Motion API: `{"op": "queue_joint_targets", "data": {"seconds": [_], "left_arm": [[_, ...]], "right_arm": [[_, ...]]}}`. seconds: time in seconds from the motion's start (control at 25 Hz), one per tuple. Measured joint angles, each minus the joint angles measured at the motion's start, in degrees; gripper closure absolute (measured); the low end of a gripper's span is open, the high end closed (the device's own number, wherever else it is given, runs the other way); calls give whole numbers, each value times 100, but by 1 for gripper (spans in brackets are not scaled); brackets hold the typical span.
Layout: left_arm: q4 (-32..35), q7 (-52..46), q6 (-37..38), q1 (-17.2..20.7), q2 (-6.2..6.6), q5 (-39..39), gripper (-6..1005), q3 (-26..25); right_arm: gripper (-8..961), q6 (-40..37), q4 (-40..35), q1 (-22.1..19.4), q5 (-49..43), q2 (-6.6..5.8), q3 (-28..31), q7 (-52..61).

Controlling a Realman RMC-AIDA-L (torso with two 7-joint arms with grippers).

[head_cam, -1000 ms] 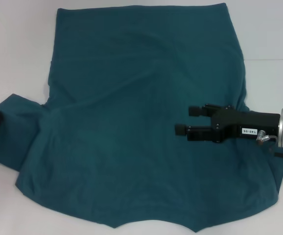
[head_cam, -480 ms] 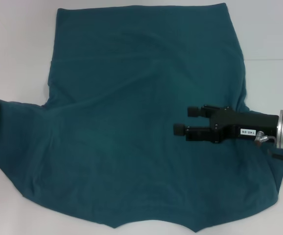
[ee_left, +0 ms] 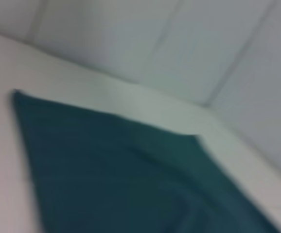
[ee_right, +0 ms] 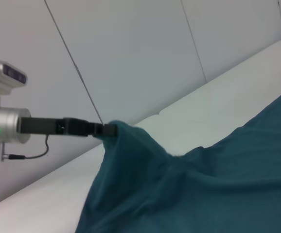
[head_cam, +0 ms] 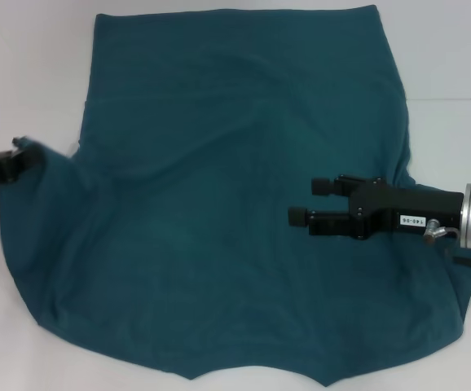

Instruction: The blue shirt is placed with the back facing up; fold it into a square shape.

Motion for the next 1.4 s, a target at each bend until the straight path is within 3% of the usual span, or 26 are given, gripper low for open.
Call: {"op": "queue_joint_targets", "data": {"seconds": [0.12, 0.24, 0.44, 0.6, 1.08, 1.4], "left_arm": [[-127, -124, 276, -104, -78, -248, 996, 36], [-472, -140, 171, -229, -243, -345, 986, 40], [-1242, -56, 85, -422, -301, -496, 933, 52], [-1595, 160, 107, -466, -304, -682, 758, 51], [-1496, 605, 21, -302, -284, -911, 328, -9], [-1572, 1250, -8, -258, -303, -969, 67, -11]], "right_arm": [[11, -1, 0, -8, -16, 0, 0, -13], [11, -1, 6, -19, -42, 0, -17, -18], [11, -11, 9, -63, -43, 0, -26, -20], [11, -13, 9, -68, -43, 0, -39, -20], [9, 30, 8, -81, -9, -41, 36, 21], [19, 297, -24, -106, -27, -179, 62, 615]]}}
